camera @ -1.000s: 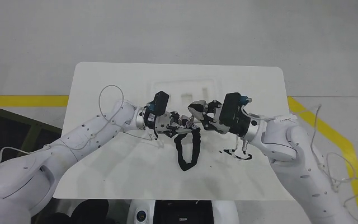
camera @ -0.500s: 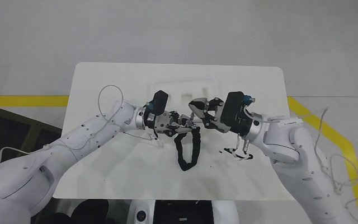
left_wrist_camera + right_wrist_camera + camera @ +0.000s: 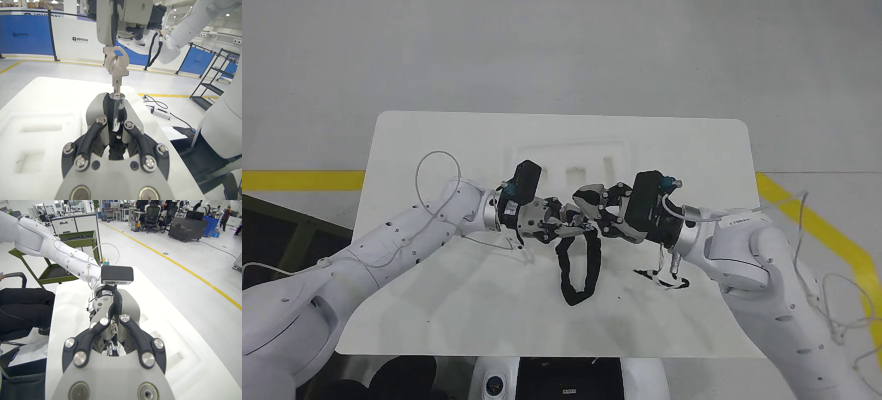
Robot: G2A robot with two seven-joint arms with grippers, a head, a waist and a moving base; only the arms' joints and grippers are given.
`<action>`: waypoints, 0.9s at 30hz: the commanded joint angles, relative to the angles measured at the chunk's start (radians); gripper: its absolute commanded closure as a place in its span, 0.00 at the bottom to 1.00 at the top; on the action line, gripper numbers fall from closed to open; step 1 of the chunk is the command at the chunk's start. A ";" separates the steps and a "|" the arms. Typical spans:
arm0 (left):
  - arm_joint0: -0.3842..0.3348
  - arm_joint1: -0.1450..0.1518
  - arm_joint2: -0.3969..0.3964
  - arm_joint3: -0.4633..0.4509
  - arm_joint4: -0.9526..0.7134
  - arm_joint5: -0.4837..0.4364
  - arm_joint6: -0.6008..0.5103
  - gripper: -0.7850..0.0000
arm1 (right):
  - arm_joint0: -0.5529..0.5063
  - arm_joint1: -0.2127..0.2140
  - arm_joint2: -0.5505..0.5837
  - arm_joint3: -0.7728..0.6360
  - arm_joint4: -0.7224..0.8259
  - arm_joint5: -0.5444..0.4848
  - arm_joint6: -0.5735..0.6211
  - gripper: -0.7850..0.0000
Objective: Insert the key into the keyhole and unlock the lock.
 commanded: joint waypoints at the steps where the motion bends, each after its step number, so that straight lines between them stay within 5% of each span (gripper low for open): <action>1: 0.001 0.000 0.000 -0.001 0.001 0.000 0.000 1.00 | 0.002 0.000 0.008 -0.004 0.000 0.003 -0.005 1.00; 12: -0.044 0.003 -0.003 0.038 0.048 0.000 -0.085 1.00 | -0.025 0.021 0.107 -0.077 0.049 0.074 0.229 0.96; 13: -0.047 0.003 -0.006 0.035 0.049 0.000 -0.095 1.00 | -0.022 0.025 0.116 -0.091 0.040 0.063 0.274 0.89; 15: -0.048 0.005 -0.004 0.017 0.045 0.000 -0.097 1.00 | -0.017 0.031 0.117 -0.114 0.042 0.010 0.329 0.60; 18: -0.051 0.008 0.000 0.012 0.040 0.000 -0.089 1.00 | 0.002 0.037 0.127 -0.121 0.020 -0.065 0.352 0.53; 23: -0.048 0.015 0.000 0.004 0.034 0.000 -0.081 1.00 | 0.042 0.045 0.104 -0.142 -0.046 -0.153 0.412 0.18; 27: -0.043 0.020 0.000 -0.009 0.034 0.000 -0.081 1.00 | 0.080 0.047 0.069 -0.143 -0.089 -0.184 0.444 0.15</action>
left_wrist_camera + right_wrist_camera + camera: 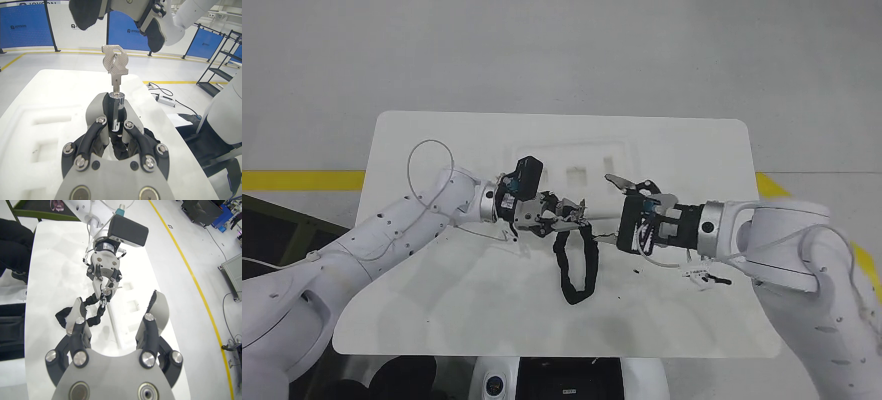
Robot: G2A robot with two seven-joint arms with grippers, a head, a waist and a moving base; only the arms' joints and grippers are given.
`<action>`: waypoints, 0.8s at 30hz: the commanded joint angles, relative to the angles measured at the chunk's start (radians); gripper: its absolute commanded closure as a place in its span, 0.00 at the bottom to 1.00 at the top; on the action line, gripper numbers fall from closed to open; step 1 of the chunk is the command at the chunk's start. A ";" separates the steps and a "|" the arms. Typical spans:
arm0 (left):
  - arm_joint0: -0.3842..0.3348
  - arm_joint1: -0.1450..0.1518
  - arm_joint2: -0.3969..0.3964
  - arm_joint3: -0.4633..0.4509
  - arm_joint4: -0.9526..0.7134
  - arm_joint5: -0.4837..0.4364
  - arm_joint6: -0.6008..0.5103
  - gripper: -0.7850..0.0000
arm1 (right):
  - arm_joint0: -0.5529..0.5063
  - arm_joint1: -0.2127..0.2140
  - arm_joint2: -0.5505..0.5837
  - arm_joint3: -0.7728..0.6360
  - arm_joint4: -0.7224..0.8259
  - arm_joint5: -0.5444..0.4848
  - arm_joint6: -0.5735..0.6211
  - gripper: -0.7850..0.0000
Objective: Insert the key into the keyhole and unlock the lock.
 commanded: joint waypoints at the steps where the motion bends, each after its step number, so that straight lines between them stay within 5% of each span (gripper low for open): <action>1: 0.003 0.002 0.000 -0.007 0.002 0.000 -0.003 1.00 | 0.018 -0.001 -0.020 0.002 -0.010 -0.006 0.003 0.13; 10: 0.012 0.003 0.000 -0.034 -0.002 0.000 -0.026 1.00 | 0.111 -0.012 -0.136 0.043 -0.061 -0.018 -0.013 0.20; 16: 0.014 0.005 0.000 -0.034 -0.007 0.000 -0.026 1.00 | 0.147 -0.014 -0.169 0.071 -0.063 -0.023 -0.006 0.53; 24: 0.019 0.010 0.000 -0.037 -0.007 0.000 -0.008 1.00 | 0.175 -0.009 -0.184 0.075 -0.011 -0.039 0.027 0.60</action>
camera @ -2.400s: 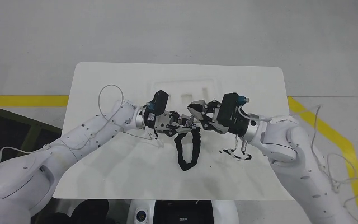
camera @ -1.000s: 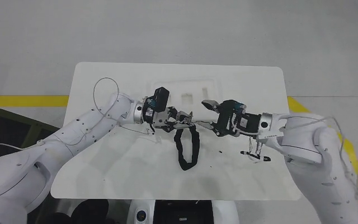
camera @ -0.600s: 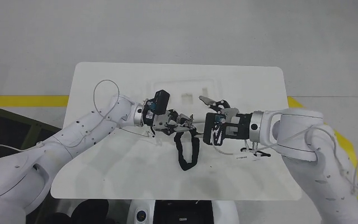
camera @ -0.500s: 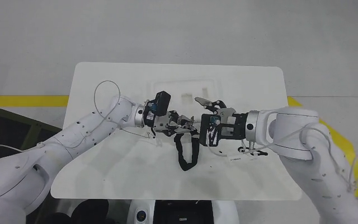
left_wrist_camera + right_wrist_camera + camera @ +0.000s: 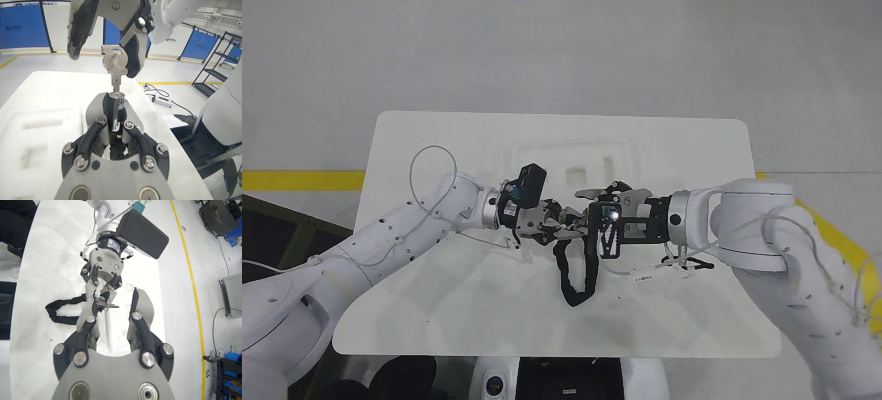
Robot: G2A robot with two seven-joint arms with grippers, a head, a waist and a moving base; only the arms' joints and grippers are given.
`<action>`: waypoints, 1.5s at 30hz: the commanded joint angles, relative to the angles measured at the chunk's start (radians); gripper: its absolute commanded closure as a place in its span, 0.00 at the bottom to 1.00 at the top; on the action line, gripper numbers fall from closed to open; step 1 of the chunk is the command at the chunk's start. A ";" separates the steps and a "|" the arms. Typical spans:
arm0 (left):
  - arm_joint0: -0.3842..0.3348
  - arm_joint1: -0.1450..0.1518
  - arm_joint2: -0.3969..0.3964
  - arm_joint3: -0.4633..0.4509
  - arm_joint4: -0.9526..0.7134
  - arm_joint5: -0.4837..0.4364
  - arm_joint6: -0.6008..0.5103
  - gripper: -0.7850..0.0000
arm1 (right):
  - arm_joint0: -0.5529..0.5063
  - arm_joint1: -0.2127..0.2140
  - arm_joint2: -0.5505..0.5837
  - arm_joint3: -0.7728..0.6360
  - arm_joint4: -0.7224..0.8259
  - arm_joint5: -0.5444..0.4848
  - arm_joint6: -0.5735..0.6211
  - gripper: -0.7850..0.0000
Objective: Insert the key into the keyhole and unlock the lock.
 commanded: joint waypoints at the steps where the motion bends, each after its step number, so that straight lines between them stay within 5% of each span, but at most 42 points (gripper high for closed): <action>1: 0.001 0.001 0.000 0.000 0.000 0.000 0.004 1.00 | 0.000 0.002 -0.007 0.001 0.016 -0.002 0.008 0.63; 5: 0.002 0.002 0.000 -0.002 0.004 0.000 0.012 1.00 | 0.002 0.003 -0.020 0.008 0.050 0.011 0.016 0.73; 9: 0.002 0.003 0.000 -0.002 0.009 0.000 0.019 1.00 | 0.007 0.004 -0.033 0.010 0.075 0.034 0.018 0.99; 45: 0.002 0.011 0.000 -0.003 0.026 0.000 0.052 1.00 | -0.033 0.000 -0.078 -0.072 0.208 0.566 0.216 1.00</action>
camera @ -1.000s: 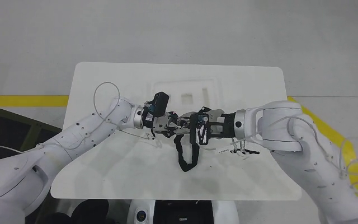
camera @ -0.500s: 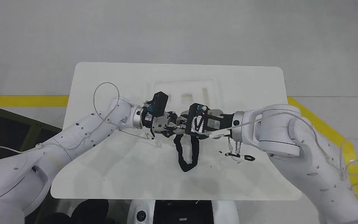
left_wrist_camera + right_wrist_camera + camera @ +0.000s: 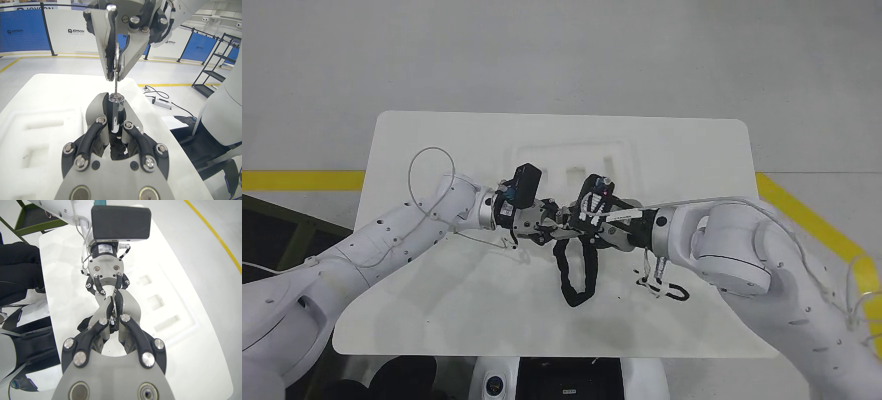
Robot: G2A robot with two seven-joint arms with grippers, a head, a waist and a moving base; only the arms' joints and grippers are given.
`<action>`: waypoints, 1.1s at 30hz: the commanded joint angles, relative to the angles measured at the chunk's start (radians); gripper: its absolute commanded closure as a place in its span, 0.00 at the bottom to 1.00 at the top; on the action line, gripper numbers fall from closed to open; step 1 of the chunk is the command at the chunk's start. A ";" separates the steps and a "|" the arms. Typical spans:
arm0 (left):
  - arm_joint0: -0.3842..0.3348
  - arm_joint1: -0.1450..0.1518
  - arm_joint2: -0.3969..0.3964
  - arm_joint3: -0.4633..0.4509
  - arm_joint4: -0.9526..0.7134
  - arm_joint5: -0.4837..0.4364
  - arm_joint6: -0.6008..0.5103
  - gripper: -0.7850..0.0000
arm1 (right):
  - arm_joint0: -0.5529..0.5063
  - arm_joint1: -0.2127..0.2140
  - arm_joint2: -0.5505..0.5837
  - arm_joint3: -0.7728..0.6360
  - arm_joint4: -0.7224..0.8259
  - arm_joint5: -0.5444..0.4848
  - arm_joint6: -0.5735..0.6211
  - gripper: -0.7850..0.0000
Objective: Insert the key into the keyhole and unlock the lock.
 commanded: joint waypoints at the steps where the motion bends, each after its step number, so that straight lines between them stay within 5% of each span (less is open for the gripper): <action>1: 0.000 0.000 0.000 -0.002 -0.001 0.000 0.001 1.00 | 0.001 -0.002 -0.003 -0.007 -0.007 0.047 0.021 1.00; 16: 0.001 0.001 0.000 -0.006 -0.002 0.000 -0.005 1.00 | -0.024 -0.024 -0.056 -0.079 -0.101 0.327 0.038 1.00; 17: 0.001 0.001 0.000 -0.006 -0.002 0.000 -0.004 1.00 | -0.025 -0.026 -0.058 -0.083 -0.101 0.332 0.033 0.95; 18: 0.002 0.001 0.000 -0.006 -0.002 0.000 -0.003 1.00 | -0.027 -0.027 -0.060 -0.087 -0.098 0.334 0.031 0.66; 19: 0.002 0.001 0.000 -0.006 -0.002 0.000 -0.004 1.00 | -0.027 -0.028 -0.060 -0.092 -0.093 0.332 0.030 0.03; 30: -0.007 0.009 0.000 0.007 -0.004 0.000 0.013 1.00 | -0.145 -0.005 0.099 -0.087 -0.056 0.253 -0.032 0.00; 33: -0.011 0.016 0.000 0.007 0.001 0.000 0.025 1.00 | -0.206 0.006 0.153 -0.056 0.004 0.127 -0.098 0.00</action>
